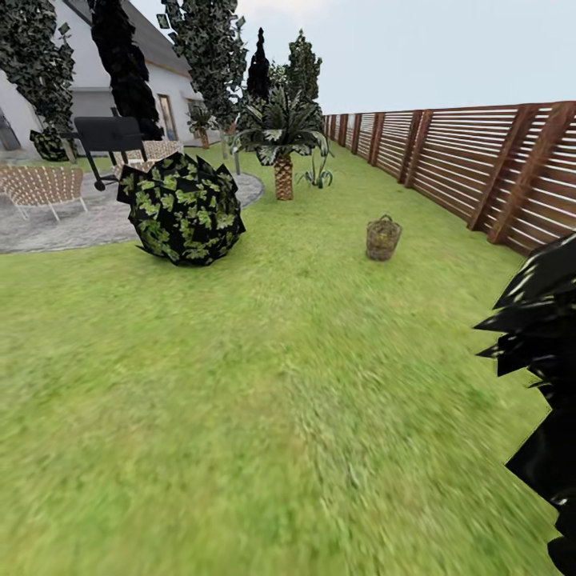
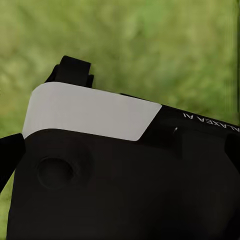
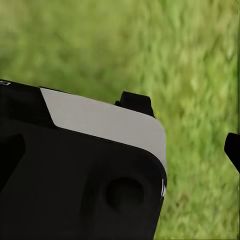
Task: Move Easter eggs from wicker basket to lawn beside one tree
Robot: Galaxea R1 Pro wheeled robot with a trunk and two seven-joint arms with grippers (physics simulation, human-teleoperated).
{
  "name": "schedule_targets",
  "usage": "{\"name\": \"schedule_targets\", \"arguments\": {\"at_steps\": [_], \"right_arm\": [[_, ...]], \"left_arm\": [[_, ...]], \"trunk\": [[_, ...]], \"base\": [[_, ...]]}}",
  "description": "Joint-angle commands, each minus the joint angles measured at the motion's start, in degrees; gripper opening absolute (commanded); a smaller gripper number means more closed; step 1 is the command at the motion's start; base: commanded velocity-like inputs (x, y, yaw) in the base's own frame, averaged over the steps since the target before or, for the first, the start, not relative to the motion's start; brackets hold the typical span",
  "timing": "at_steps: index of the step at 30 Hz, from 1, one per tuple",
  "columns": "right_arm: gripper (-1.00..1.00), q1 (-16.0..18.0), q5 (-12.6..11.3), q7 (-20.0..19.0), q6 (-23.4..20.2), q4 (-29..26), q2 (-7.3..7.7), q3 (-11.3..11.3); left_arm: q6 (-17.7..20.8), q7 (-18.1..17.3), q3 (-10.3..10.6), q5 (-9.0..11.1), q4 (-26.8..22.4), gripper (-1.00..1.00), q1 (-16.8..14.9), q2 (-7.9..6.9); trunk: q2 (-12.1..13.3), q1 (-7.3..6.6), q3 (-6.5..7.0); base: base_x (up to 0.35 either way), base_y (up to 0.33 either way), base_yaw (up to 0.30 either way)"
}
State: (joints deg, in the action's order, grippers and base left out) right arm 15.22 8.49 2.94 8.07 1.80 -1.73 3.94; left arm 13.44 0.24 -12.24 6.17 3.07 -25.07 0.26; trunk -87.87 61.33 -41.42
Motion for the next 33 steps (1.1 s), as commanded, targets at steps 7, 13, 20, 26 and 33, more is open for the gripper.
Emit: {"name": "schedule_targets", "arguments": {"at_steps": [7,13,20,26,33], "right_arm": [[1.00,0.07,0.24,0.29,0.03,0.21,0.35,0.37],[1.00,0.07,0.06,0.23,0.16,0.11,0.33,0.35],[1.00,0.07,-0.01,0.22,0.27,0.05,0.29,0.30],[1.00,0.07,0.03,0.22,0.28,0.05,0.24,0.34],[1.00,0.07,0.08,0.22,0.28,0.05,0.18,0.35]], "left_arm": [[0.10,0.03,0.03,0.60,0.09,1.00,-0.07,0.00],[0.10,0.03,0.03,0.60,0.09,1.00,-0.04,0.00],[0.10,0.03,0.03,0.60,0.09,1.00,-0.05,0.00],[0.10,0.03,0.03,0.60,0.09,1.00,-0.05,0.00],[0.10,0.03,0.03,0.60,0.09,1.00,-0.05,0.00]], "trunk": [[-0.02,0.03,-0.04],[-0.02,0.03,-0.04],[-0.02,0.03,0.01],[-0.02,0.03,0.16],[-0.02,0.03,0.29]], "base": [[0.335,0.000,0.042],[0.335,0.000,0.001],[0.335,0.000,-0.123],[0.335,0.000,-0.277],[0.335,0.000,-0.266]]}}
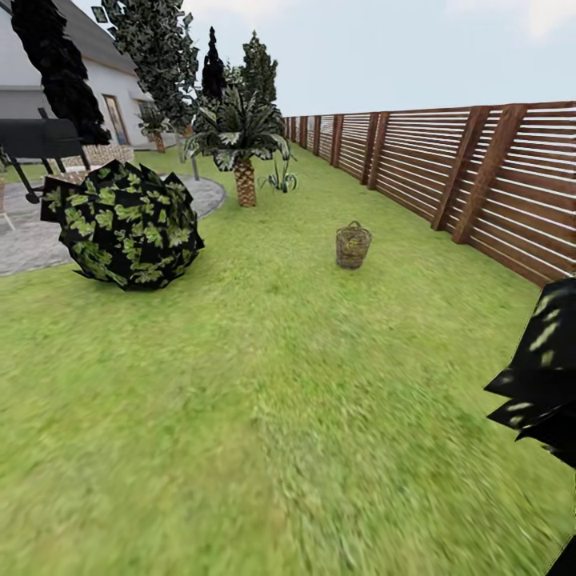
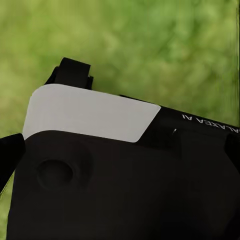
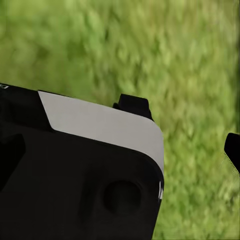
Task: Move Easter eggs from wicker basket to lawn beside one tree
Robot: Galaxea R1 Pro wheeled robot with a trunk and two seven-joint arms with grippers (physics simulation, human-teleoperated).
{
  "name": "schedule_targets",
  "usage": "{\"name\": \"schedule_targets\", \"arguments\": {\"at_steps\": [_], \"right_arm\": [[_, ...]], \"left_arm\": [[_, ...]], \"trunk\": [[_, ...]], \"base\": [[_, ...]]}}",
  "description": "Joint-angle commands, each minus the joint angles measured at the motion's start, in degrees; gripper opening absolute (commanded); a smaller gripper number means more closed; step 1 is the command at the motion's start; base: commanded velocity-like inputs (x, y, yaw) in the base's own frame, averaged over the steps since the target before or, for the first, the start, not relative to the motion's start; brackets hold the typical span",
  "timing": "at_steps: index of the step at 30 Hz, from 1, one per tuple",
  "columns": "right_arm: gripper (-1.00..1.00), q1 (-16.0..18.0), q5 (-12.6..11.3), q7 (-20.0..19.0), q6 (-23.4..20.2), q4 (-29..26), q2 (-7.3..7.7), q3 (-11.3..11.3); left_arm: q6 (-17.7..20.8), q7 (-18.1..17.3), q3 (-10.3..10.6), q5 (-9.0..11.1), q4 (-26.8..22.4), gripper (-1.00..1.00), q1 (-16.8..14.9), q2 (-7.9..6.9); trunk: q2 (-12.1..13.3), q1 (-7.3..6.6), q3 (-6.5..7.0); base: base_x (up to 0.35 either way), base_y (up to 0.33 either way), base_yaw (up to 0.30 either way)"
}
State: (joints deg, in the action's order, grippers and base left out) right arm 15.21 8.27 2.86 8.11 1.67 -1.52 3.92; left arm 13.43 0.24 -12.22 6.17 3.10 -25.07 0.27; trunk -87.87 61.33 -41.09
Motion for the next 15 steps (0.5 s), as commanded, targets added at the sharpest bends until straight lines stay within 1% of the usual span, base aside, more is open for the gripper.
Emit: {"name": "schedule_targets", "arguments": {"at_steps": [1,15], "right_arm": [[1.00,0.08,0.31,0.30,0.24,0.18,-0.03,0.37],[1.00,0.08,0.36,0.30,0.24,0.18,-0.15,0.38]], "left_arm": [[0.11,0.03,0.01,0.60,0.07,1.00,-0.05,-0.01],[0.11,0.03,0.01,0.60,0.07,1.00,-0.03,-0.06]], "trunk": [[-0.02,0.03,-0.04],[-0.02,0.03,-0.04]], "base": [[0.335,0.000,-0.118],[0.335,0.000,-0.003]]}}
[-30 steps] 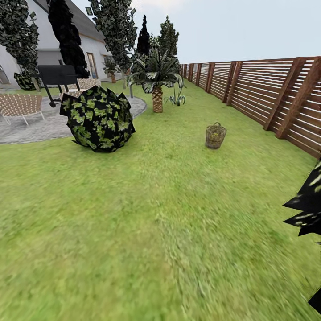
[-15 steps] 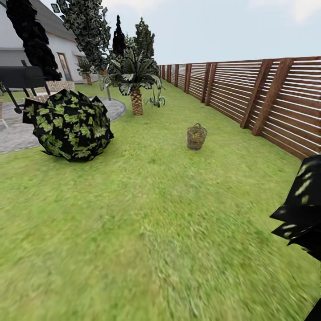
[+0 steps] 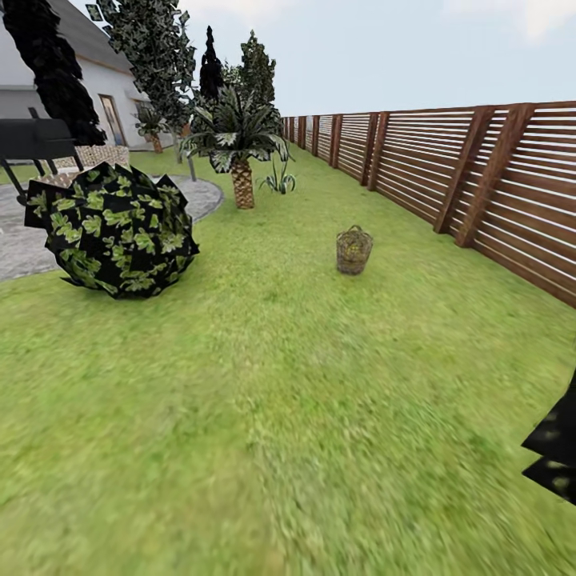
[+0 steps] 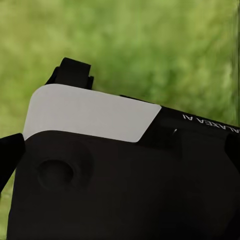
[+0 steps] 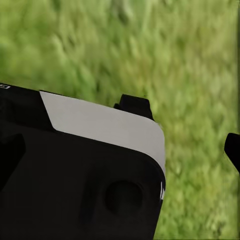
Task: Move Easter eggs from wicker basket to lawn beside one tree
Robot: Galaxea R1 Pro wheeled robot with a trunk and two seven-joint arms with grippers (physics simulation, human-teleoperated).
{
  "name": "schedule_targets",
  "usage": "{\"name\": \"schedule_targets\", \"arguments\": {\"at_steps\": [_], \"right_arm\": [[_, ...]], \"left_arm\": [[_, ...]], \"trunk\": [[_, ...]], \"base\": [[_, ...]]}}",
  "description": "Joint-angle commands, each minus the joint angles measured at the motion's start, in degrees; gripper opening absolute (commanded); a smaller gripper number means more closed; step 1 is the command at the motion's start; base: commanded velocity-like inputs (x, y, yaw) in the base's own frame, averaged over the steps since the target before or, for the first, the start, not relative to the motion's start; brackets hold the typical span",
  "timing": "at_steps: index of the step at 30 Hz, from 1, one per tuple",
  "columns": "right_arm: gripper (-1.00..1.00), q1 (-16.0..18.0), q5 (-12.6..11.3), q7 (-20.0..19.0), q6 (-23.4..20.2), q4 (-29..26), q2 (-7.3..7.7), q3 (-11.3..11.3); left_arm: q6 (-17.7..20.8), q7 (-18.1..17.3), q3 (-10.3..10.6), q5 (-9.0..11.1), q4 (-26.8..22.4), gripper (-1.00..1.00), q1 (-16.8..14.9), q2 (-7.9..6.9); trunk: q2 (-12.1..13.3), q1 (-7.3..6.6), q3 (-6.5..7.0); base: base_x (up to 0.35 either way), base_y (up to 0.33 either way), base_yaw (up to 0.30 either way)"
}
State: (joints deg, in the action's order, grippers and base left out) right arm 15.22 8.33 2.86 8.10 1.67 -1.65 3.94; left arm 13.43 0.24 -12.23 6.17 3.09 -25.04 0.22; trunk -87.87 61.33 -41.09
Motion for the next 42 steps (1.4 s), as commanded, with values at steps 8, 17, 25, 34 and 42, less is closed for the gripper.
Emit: {"name": "schedule_targets", "arguments": {"at_steps": [8,17,25,34,42], "right_arm": [[1.00,0.07,0.37,0.30,0.25,0.18,-0.02,0.37],[1.00,0.07,0.37,0.30,0.25,0.18,-0.02,0.37],[1.00,0.07,0.34,0.30,0.25,0.18,-0.05,0.37],[1.00,0.07,0.31,0.30,0.25,0.18,-0.05,0.37],[1.00,0.07,0.21,0.30,0.30,0.18,0.05,0.37]], "left_arm": [[0.10,0.03,0.01,0.60,0.08,1.00,-0.08,-0.36],[0.10,0.03,0.01,0.60,0.08,1.00,-0.07,-0.39],[0.10,0.03,0.01,0.60,0.08,1.00,-0.07,-0.39],[0.10,0.03,0.01,0.60,0.08,1.00,-0.05,-0.65],[0.10,0.03,0.01,0.60,0.08,1.00,-0.05,-0.66]], "trunk": [[-0.02,0.03,-0.04],[-0.02,0.03,-0.04],[-0.02,0.03,-0.04],[-0.02,0.03,-0.04],[-0.02,0.03,-0.04]], "base": [[0.335,0.000,0.000],[0.335,0.000,0.000],[0.335,0.000,0.000],[0.335,0.000,0.000],[0.335,0.000,-0.026]]}}
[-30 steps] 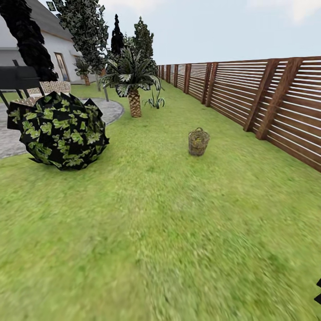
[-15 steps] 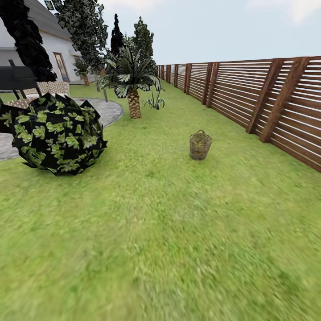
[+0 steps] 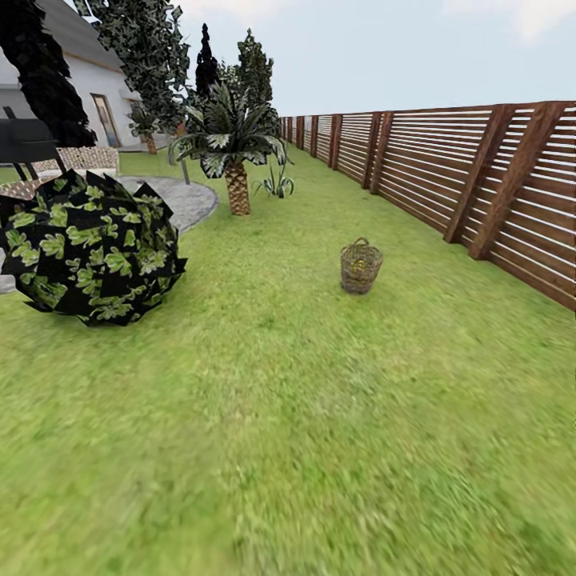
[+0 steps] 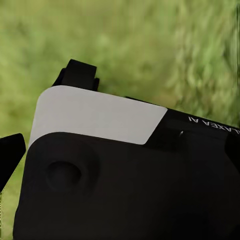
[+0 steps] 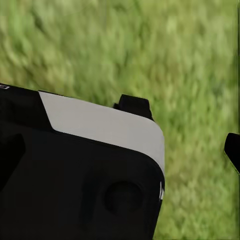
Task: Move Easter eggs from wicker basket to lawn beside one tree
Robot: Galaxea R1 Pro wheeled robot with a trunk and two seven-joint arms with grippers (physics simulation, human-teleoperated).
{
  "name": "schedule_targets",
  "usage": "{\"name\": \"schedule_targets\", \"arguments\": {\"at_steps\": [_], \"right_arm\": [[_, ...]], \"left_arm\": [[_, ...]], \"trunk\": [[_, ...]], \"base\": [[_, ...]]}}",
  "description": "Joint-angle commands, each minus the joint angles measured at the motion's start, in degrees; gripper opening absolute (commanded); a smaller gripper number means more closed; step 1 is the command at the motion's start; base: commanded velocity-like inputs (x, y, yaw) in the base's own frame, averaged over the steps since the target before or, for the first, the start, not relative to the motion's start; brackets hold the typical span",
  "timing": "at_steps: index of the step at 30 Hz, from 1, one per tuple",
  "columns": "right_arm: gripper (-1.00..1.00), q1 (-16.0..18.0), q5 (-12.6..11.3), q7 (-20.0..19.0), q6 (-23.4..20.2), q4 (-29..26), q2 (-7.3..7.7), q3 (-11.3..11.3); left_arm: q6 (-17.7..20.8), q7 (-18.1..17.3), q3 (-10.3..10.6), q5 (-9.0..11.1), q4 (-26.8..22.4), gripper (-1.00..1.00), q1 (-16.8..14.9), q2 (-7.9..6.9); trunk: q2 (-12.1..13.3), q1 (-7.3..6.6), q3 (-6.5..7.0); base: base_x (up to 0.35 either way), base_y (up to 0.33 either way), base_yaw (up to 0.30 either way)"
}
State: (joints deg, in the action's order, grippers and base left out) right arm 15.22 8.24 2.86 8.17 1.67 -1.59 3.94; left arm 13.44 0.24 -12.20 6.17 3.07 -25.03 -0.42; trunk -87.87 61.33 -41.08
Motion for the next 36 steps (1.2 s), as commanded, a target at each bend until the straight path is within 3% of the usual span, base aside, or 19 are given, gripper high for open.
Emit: {"name": "schedule_targets", "arguments": {"at_steps": [1,36], "right_arm": [[1.00,0.08,0.29,0.30,0.25,0.18,-0.01,0.37],[1.00,0.08,0.37,0.30,0.26,0.18,0.00,0.34]], "left_arm": [[0.09,0.03,-0.02,0.60,0.09,1.00,-0.08,-0.02],[0.09,0.03,0.05,0.60,0.09,1.00,-0.07,0.06]], "trunk": [[-0.02,0.03,-0.03],[-0.02,0.03,0.80]], "base": [[0.335,0.000,-0.186],[0.335,0.000,-0.285]]}}
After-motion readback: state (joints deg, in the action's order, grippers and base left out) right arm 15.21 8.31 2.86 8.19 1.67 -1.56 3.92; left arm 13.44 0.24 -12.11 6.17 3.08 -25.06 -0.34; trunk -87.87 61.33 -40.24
